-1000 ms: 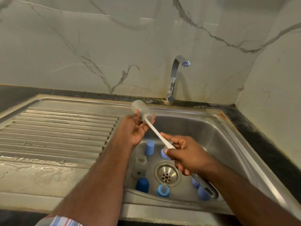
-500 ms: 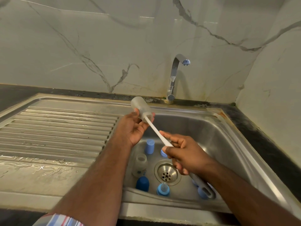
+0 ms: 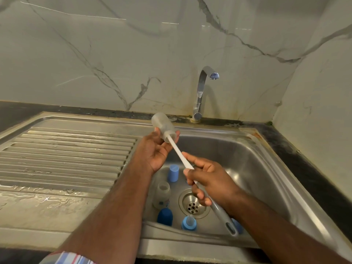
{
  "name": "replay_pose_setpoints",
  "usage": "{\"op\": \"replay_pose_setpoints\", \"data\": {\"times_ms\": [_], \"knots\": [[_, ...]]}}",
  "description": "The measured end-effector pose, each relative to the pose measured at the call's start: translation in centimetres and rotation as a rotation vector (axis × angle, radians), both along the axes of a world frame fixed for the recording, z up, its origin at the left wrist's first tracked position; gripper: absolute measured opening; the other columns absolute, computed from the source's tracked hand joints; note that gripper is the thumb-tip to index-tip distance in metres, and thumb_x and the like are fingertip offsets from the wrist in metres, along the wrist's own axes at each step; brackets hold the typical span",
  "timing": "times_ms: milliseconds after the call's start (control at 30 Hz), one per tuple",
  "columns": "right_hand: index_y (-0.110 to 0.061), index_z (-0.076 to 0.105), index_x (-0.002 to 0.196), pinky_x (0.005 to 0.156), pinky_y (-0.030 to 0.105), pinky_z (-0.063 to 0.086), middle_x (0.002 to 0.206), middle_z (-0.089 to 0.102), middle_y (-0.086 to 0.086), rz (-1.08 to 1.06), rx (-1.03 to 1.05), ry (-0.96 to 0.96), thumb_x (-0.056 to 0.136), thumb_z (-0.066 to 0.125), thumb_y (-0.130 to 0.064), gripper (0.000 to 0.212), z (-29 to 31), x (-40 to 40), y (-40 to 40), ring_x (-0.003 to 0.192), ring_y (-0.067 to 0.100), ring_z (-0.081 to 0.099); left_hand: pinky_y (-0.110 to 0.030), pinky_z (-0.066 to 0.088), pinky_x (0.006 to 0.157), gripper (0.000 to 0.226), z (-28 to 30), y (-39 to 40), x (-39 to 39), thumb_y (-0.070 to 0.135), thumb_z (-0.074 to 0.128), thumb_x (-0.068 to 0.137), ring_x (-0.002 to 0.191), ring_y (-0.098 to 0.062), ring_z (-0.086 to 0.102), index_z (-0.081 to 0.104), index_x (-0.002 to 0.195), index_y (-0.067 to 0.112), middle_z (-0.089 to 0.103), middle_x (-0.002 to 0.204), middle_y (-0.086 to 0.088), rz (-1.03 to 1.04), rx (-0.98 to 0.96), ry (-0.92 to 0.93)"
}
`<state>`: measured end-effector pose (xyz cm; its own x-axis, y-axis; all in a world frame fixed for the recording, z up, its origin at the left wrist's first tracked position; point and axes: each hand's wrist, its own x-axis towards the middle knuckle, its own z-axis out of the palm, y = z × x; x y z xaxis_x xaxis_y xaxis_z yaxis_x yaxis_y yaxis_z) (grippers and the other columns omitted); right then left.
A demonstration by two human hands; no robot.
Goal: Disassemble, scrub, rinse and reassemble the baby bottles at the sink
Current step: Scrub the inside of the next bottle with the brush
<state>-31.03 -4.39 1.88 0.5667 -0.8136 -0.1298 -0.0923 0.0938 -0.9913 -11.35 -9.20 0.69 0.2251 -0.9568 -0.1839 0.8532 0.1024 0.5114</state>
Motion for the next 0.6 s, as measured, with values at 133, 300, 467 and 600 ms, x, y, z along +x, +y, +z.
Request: {"op": "replay_pose_setpoints", "data": {"times_ms": [133,300,467,600], "knots": [[-0.044,0.050,0.142,0.039,0.023,0.041,0.064,0.062,-0.017,-0.038,-0.363,0.422,0.098,0.057,-0.014,0.053,-0.23,-0.65,-0.39,0.044,0.008,0.051,-0.051,0.054,0.100,0.033,-0.27,0.13,0.04,0.016,0.050,0.106,0.107,-0.047,0.067,0.047,0.130,-0.007,0.059,0.124,-0.033,0.005,0.056,-0.002],[-0.047,0.043,0.146,0.063,0.015,0.051,0.108,0.067,-0.014,-0.050,-0.654,0.695,0.098,0.056,-0.031,0.052,-0.66,-0.85,-0.45,0.079,0.005,0.065,-0.054,0.054,0.099,0.047,-0.55,0.01,-0.35,0.033,0.064,0.099,0.115,-0.042,0.065,0.045,0.132,0.006,0.057,0.125,-0.024,0.019,0.135,-0.151],[-0.048,0.046,0.143,0.055,0.018,0.047,0.093,0.067,-0.011,-0.079,-0.556,0.590,0.098,0.058,-0.028,0.051,-0.88,-1.06,-0.77,0.063,0.008,0.062,-0.038,0.063,0.075,0.049,-0.95,0.01,-0.31,0.024,0.076,0.090,0.099,-0.032,0.072,0.055,0.129,0.004,0.067,0.118,-0.021,0.037,0.214,-0.268],[-0.037,0.053,0.139,0.037,0.024,0.038,0.080,0.061,0.009,-0.122,-0.062,0.135,0.097,0.059,-0.010,0.050,-0.74,-0.18,-0.43,0.044,0.015,0.049,-0.040,0.063,0.070,0.044,-0.69,-0.13,-0.09,0.020,0.070,0.095,0.096,-0.034,0.073,0.052,0.131,0.001,0.066,0.117,-0.023,0.050,0.175,-0.203]]}}
